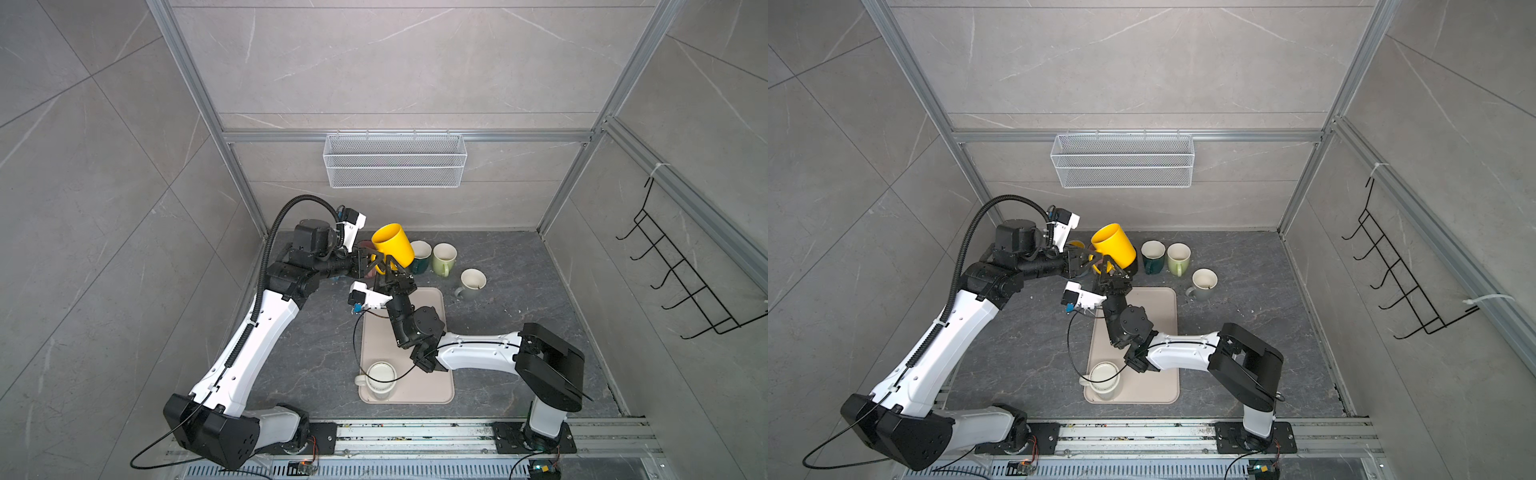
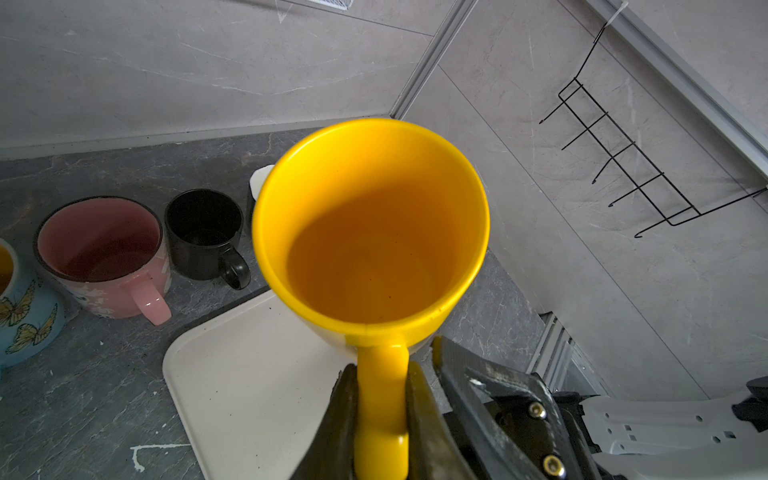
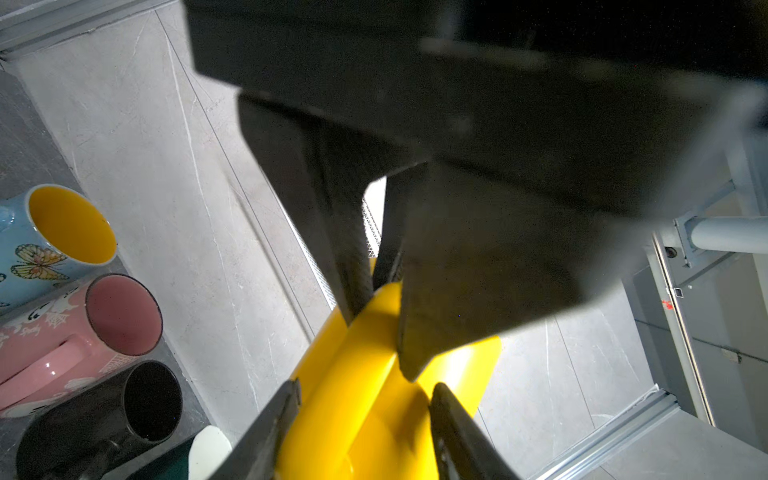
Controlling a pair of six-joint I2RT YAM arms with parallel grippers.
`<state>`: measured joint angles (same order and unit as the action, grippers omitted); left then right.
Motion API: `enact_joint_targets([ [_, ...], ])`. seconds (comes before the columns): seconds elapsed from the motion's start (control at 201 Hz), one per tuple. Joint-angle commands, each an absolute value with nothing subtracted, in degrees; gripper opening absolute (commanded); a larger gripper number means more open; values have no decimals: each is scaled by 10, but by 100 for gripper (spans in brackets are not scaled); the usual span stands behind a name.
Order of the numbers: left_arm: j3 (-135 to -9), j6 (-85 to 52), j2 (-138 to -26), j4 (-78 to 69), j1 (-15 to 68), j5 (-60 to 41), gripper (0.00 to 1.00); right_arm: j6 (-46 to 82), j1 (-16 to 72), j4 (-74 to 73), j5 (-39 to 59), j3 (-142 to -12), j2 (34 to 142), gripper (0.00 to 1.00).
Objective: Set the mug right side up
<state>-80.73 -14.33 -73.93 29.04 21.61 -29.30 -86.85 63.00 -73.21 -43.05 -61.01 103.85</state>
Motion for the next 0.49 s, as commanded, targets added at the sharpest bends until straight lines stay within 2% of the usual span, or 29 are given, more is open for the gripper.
enact_joint_targets([
  [0.0,-794,-153,-721,252,207,-234,0,-874,642,-820,-440,-610,1030,57],
  [0.488,-752,-188,-679,151,201,-169,0,-867,670,-821,-466,-583,1049,69],
])
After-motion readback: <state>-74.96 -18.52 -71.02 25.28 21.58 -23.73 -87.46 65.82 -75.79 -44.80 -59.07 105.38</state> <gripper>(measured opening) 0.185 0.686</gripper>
